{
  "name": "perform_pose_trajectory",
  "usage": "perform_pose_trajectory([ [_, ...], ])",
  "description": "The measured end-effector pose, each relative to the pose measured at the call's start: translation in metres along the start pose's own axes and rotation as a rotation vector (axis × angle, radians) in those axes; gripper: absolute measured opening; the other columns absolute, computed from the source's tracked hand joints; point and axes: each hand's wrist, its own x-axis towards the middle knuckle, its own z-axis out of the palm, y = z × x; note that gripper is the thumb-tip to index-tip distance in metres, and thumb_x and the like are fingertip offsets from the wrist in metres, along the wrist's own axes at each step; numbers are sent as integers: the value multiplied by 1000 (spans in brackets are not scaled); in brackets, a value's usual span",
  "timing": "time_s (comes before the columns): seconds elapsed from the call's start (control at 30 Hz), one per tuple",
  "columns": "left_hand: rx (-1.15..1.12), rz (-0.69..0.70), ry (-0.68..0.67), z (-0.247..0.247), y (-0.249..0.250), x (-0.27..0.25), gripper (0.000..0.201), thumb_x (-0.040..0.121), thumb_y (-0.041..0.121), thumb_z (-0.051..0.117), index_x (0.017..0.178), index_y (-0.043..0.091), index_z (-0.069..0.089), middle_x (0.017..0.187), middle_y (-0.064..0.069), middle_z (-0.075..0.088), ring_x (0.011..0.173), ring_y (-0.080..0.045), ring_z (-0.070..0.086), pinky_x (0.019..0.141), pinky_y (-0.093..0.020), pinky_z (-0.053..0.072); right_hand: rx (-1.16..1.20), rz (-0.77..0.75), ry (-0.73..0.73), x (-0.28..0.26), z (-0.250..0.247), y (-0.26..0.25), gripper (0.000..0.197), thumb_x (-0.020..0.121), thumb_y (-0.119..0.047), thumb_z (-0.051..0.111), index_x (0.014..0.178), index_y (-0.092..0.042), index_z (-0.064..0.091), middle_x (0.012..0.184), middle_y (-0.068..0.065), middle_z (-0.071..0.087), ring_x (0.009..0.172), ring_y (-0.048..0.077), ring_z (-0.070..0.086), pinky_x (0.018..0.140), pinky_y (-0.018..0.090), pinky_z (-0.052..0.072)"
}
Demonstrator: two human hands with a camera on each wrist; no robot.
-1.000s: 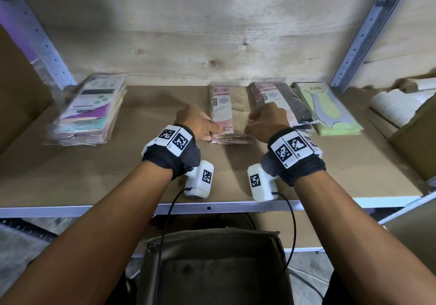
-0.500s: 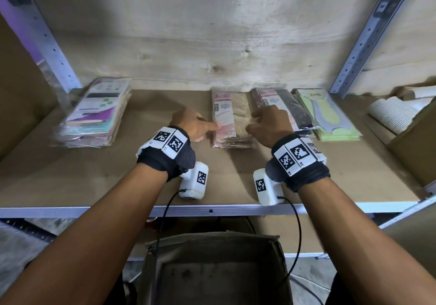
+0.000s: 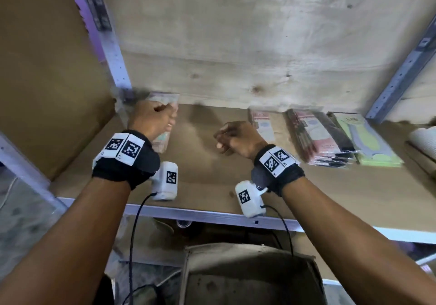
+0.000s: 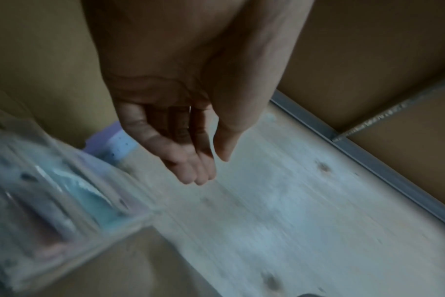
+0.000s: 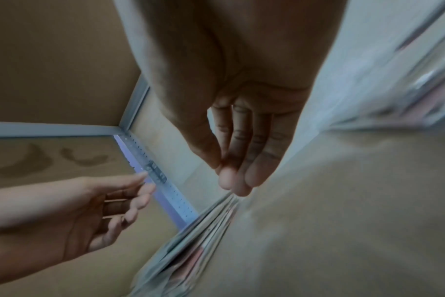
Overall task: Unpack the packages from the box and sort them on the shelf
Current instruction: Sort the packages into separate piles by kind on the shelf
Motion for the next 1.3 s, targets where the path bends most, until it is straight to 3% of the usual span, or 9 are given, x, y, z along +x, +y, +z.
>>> perform_pose_trajectory([
  [0.23,-58,-20,74,-53,-12,11,20,91,23,65,77,11,70,67,-2,67,57,-13,61,55,-24,49,102,235,-145,59,81,-37,23,100,-15,50,78,-7,51,62,13,48,42,24,47,41,26,48],
  [0.33,-41,-45,95,-62,-16,9,22,89,27,67,71,14,70,67,-2,69,55,-11,62,57,-24,53,-93,172,-61,85,110,-41,43,87,-41,69,95,1,60,81,15,67,70,32,68,65,48,61],
  [0.4,-14,-60,99,-68,-17,9,23,91,26,66,71,14,68,65,-1,67,50,-9,59,52,-21,50,-202,174,-49,97,126,-43,65,77,-54,73,111,0,62,100,13,68,87,32,68,68,39,57],
  [0.67,43,-119,87,-74,-17,3,25,90,32,65,78,11,71,65,0,70,45,-8,57,48,-19,44,-93,250,-60,109,133,-17,92,71,-38,84,143,-2,39,141,16,49,123,34,55,98,44,52],
  [0.83,77,-138,55,-67,-16,-2,20,90,21,64,74,10,68,64,-3,67,32,-2,52,37,-12,42,-48,270,-80,97,107,-10,80,73,-28,83,138,-1,46,134,18,56,97,25,60,60,27,54],
  [0.93,80,-147,33,-62,-16,-4,12,89,14,63,81,6,68,64,-5,65,34,-5,53,41,-15,47,-65,246,-48,82,89,-11,47,79,-23,78,119,-5,60,124,16,64,87,20,62,70,30,57],
  [1.03,88,-133,23,-51,-14,-6,11,89,19,65,82,10,63,78,-9,65,60,-18,63,61,-29,57,92,197,27,58,70,-13,15,87,-8,67,99,-6,59,95,15,68,68,22,66,60,30,58],
  [1.2,-260,-297,-162,-18,5,-22,18,87,29,73,85,15,62,85,-5,68,73,-21,73,52,-24,58,313,71,134,11,30,-17,16,90,-1,64,91,-10,50,84,19,63,66,29,63,68,42,59],
  [1.3,-450,-353,-321,0,18,-29,45,79,39,80,107,9,64,104,-16,70,92,-28,74,65,-33,61,267,-67,172,-15,4,-18,16,87,0,66,95,-6,54,86,23,63,75,31,61,69,41,56],
])
